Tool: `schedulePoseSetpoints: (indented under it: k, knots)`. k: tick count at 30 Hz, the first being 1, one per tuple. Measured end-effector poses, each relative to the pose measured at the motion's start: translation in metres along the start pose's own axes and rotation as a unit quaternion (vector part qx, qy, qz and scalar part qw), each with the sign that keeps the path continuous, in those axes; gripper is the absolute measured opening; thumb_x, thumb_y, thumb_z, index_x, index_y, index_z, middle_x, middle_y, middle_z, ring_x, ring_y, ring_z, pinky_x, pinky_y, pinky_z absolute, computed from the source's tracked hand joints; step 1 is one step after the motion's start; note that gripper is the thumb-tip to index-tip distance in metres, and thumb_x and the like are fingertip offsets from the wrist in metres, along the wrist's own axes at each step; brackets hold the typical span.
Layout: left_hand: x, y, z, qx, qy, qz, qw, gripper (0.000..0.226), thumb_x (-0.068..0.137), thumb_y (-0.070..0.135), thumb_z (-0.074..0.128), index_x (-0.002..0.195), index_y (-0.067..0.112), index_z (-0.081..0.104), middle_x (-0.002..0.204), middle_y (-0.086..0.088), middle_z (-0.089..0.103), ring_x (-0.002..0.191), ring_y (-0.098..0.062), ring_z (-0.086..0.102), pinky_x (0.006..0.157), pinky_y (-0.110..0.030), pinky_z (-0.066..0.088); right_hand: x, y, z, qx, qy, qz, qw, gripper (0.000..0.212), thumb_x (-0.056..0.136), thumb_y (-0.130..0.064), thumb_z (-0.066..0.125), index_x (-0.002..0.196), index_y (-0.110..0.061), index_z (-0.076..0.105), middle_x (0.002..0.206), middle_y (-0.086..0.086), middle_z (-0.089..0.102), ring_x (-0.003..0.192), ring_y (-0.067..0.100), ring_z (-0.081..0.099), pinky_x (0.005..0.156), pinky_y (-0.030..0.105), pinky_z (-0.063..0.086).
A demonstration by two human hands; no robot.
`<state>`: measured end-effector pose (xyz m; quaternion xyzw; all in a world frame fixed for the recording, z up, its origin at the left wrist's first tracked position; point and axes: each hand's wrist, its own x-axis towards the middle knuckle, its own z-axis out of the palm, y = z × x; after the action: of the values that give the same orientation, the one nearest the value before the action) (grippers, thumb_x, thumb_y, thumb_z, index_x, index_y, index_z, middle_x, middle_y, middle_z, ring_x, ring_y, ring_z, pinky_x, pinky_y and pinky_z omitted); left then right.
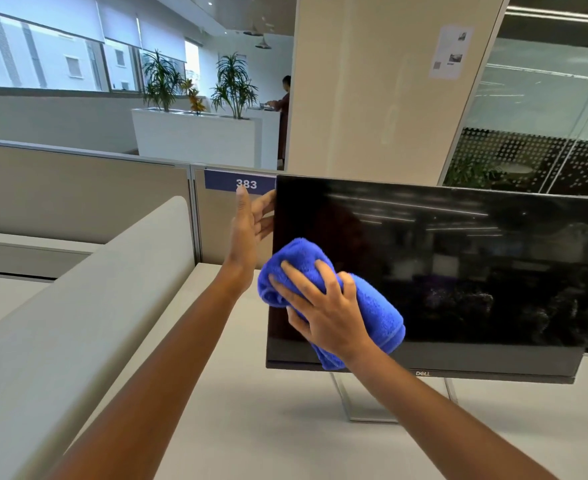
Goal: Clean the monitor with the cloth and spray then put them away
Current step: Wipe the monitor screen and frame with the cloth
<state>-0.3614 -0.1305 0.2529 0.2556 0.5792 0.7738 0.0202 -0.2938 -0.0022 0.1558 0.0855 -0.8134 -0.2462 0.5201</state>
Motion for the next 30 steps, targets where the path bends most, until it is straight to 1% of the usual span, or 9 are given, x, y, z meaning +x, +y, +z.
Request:
schedulePoseSetpoints:
  k: [6, 9, 12, 15, 17, 20, 25, 28, 30]
  knots:
    - [-0.005, -0.003, -0.001, 0.012, 0.0, 0.002, 1.0, 0.062, 0.097, 0.041, 0.003, 0.131, 0.012, 0.046, 0.115, 0.004, 0.056, 0.109, -0.013, 0.054, 0.084, -0.013, 0.042, -0.067, -0.027, -0.005, 0.016, -0.115, -0.112, 0.987, 0.058, 0.076, -0.047, 0.053, 0.133, -0.043, 0.042, 0.136, -0.021, 0.05, 0.117, 0.022, 0.041, 0.084, 0.038, 0.034]
    - [-0.007, -0.003, -0.001, 0.015, -0.002, 0.001, 1.0, 0.061, 0.098, 0.04, 0.004, 0.13, 0.012, 0.047, 0.115, 0.004, 0.057, 0.109, -0.013, 0.054, 0.084, -0.014, 0.043, -0.088, -0.038, -0.011, 0.046, -0.165, -0.13, 0.977, 0.067, 0.067, -0.052, 0.065, 0.13, -0.044, 0.045, 0.135, -0.022, 0.05, 0.116, 0.021, 0.041, 0.082, 0.037, 0.046]
    - [-0.008, 0.0, -0.001, 0.022, -0.007, -0.002, 1.0, 0.061, 0.098, 0.039, 0.005, 0.131, 0.01, 0.047, 0.117, 0.002, 0.056, 0.111, -0.015, 0.053, 0.086, -0.016, 0.042, -0.084, -0.03, -0.015, 0.046, -0.162, -0.148, 0.975, 0.066, 0.065, -0.054, 0.067, 0.127, -0.044, 0.05, 0.132, -0.022, 0.053, 0.114, 0.02, 0.042, 0.076, 0.032, 0.054]
    - [-0.008, 0.002, 0.001, 0.022, -0.011, -0.004, 1.0, 0.06, 0.098, 0.04, 0.006, 0.13, 0.011, 0.048, 0.117, 0.002, 0.056, 0.11, -0.015, 0.053, 0.087, -0.015, 0.041, -0.069, -0.006, -0.014, -0.001, -0.134, -0.189, 0.973, 0.06, 0.069, -0.052, 0.062, 0.127, -0.045, 0.049, 0.134, -0.024, 0.051, 0.117, 0.018, 0.04, 0.083, 0.039, 0.044]
    - [-0.008, 0.003, 0.002, 0.019, -0.013, -0.006, 1.0, 0.059, 0.098, 0.04, 0.006, 0.129, 0.013, 0.048, 0.116, 0.002, 0.057, 0.109, -0.014, 0.053, 0.086, -0.014, 0.041, -0.053, 0.014, -0.014, -0.017, -0.09, -0.15, 0.984, 0.057, 0.071, -0.047, 0.058, 0.127, -0.043, 0.05, 0.136, -0.021, 0.047, 0.121, 0.019, 0.038, 0.088, 0.043, 0.035]
    - [-0.007, 0.004, 0.004, 0.015, -0.011, -0.012, 1.0, 0.057, 0.098, 0.04, 0.007, 0.128, 0.015, 0.048, 0.115, 0.003, 0.056, 0.107, -0.012, 0.053, 0.082, -0.012, 0.042, -0.016, 0.042, -0.016, -0.049, -0.025, -0.043, 0.998, 0.053, 0.08, -0.048, 0.048, 0.131, -0.036, 0.05, 0.139, -0.013, 0.035, 0.127, 0.023, 0.034, 0.098, 0.055, 0.031]
    - [-0.009, 0.003, 0.005, 0.025, -0.01, -0.007, 1.0, 0.055, 0.098, 0.041, 0.008, 0.127, 0.018, 0.049, 0.115, 0.004, 0.057, 0.105, -0.009, 0.054, 0.08, -0.012, 0.042, 0.048, 0.076, -0.019, -0.084, -0.026, 0.113, 0.99, 0.061, 0.091, -0.054, 0.028, 0.137, -0.019, 0.044, 0.145, -0.003, 0.042, 0.135, 0.036, 0.034, 0.101, 0.062, 0.032]
    - [-0.009, 0.002, 0.004, 0.033, -0.004, -0.003, 0.999, 0.057, 0.098, 0.042, 0.008, 0.128, 0.015, 0.049, 0.113, 0.006, 0.058, 0.101, -0.006, 0.056, 0.079, -0.011, 0.044, 0.058, 0.07, -0.013, -0.071, 0.009, 0.162, 0.984, 0.053, 0.094, -0.044, 0.032, 0.136, -0.015, 0.046, 0.141, 0.002, 0.048, 0.13, 0.036, 0.042, 0.101, 0.059, 0.036]
    - [-0.008, 0.0, 0.004, 0.036, -0.002, -0.001, 0.999, 0.057, 0.098, 0.041, 0.009, 0.128, 0.015, 0.05, 0.111, 0.007, 0.058, 0.099, -0.003, 0.056, 0.08, -0.01, 0.044, 0.053, 0.059, -0.008, -0.044, 0.033, 0.18, 0.982, 0.05, 0.094, -0.041, 0.04, 0.136, -0.015, 0.046, 0.14, 0.005, 0.049, 0.129, 0.037, 0.041, 0.102, 0.057, 0.037]
